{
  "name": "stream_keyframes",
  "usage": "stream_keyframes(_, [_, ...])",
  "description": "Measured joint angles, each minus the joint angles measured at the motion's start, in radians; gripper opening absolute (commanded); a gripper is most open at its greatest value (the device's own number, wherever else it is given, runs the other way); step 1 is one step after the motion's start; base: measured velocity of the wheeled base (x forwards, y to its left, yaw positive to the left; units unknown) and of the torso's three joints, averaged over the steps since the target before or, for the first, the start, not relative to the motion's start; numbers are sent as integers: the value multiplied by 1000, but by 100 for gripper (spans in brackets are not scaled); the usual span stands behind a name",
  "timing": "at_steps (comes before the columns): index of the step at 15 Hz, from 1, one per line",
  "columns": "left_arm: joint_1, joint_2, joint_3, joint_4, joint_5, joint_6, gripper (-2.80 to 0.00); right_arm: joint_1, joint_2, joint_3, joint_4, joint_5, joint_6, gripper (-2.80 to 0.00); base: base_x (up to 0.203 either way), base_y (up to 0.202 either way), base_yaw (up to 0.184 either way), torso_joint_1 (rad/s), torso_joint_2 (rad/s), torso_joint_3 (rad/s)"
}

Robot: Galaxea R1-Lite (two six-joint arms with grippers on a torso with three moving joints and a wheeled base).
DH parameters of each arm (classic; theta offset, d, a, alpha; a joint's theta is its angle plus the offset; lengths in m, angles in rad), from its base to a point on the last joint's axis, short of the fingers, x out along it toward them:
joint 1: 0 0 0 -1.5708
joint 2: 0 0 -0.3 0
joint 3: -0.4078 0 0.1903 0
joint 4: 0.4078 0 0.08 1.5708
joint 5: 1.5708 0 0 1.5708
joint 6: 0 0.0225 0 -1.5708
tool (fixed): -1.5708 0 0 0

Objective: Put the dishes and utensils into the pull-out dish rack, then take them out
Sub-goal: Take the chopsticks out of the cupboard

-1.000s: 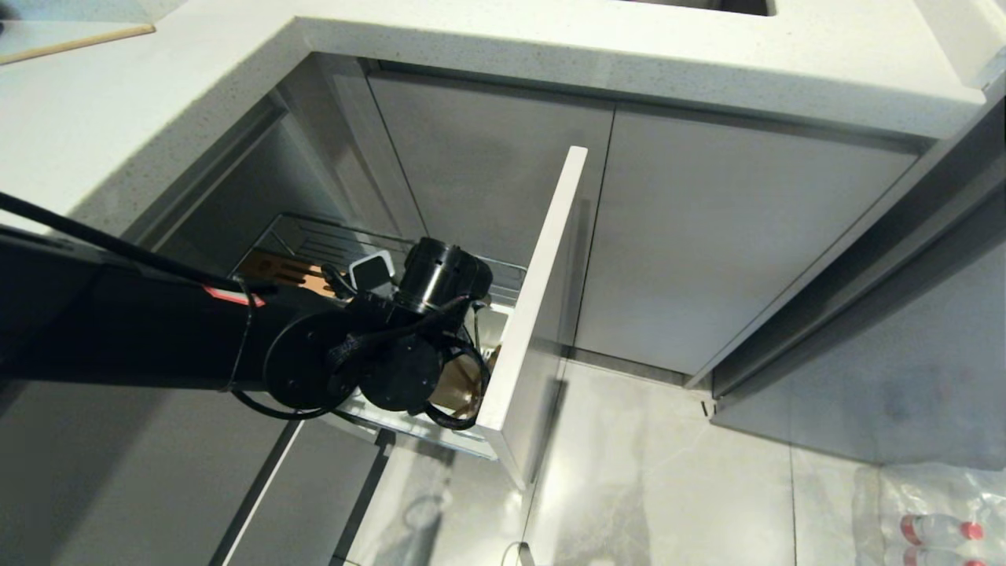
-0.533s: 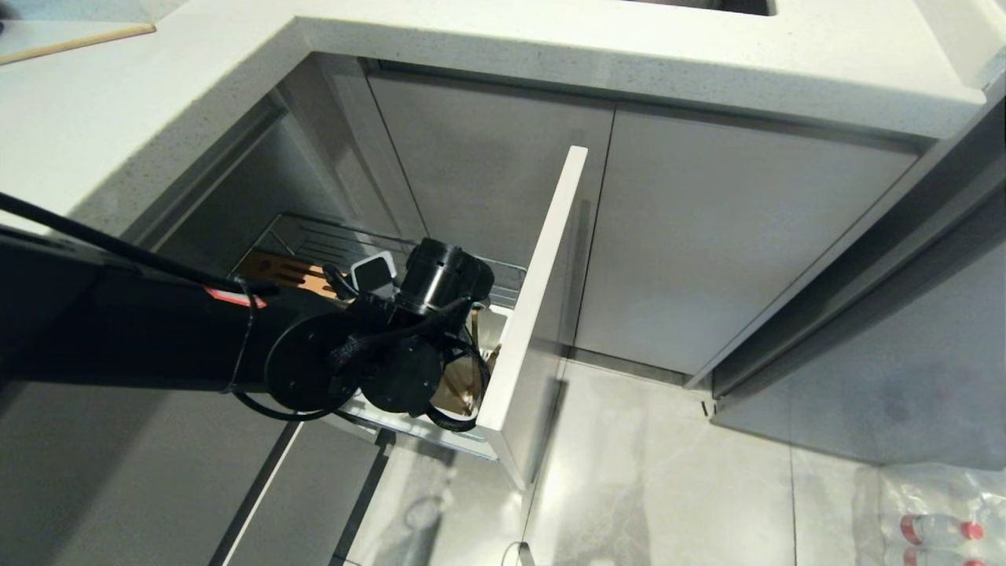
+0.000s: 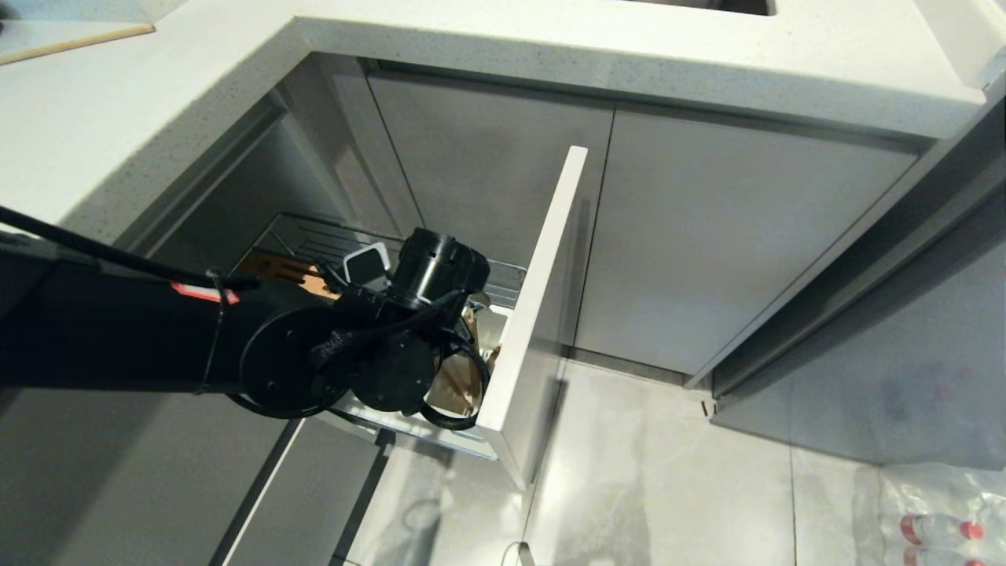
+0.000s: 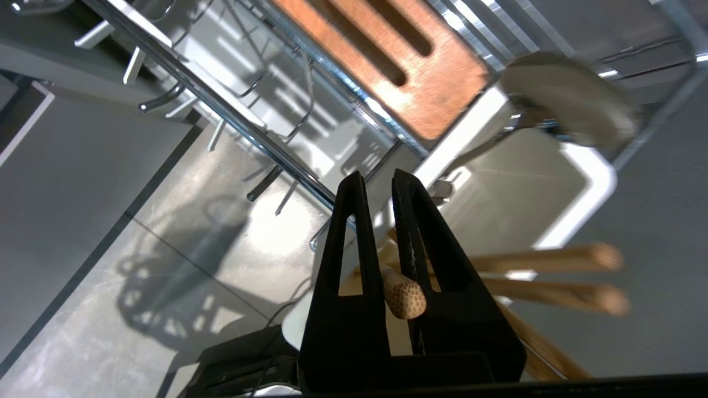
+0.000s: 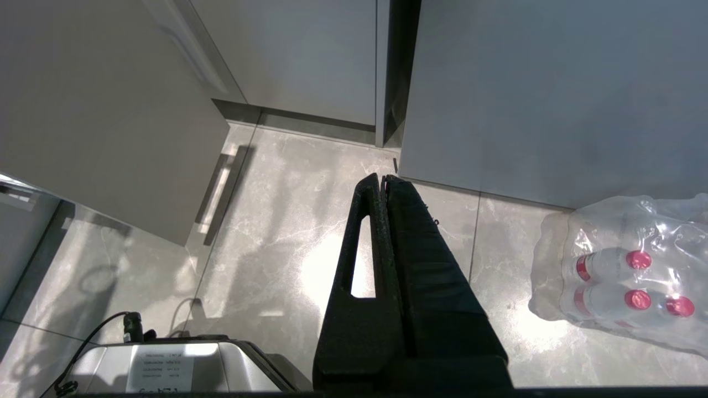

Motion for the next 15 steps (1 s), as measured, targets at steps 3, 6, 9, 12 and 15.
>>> stream_keyframes(3, [-19,-42,0,2,27,9,-280,0,0,0,0,0,0,-280,0,0,0,0,0,0])
stream_keyframes(6, [-30,-94,-1,2,61,34,-280,0,0,0,0,0,0,-280,0,0,0,0,0,0])
stream_keyframes(9, [-40,-137,-2,-1,74,50,-280,0,0,0,0,0,0,-280,0,0,0,0,0,0])
stream_keyframes(12, [-55,-191,-4,-2,84,78,-280,0,0,0,0,0,0,-280,0,0,0,0,0,0])
stream_keyframes(15, [-63,-273,-11,-12,116,143,-280,0,0,0,0,0,0,-280,0,0,0,0,0,0])
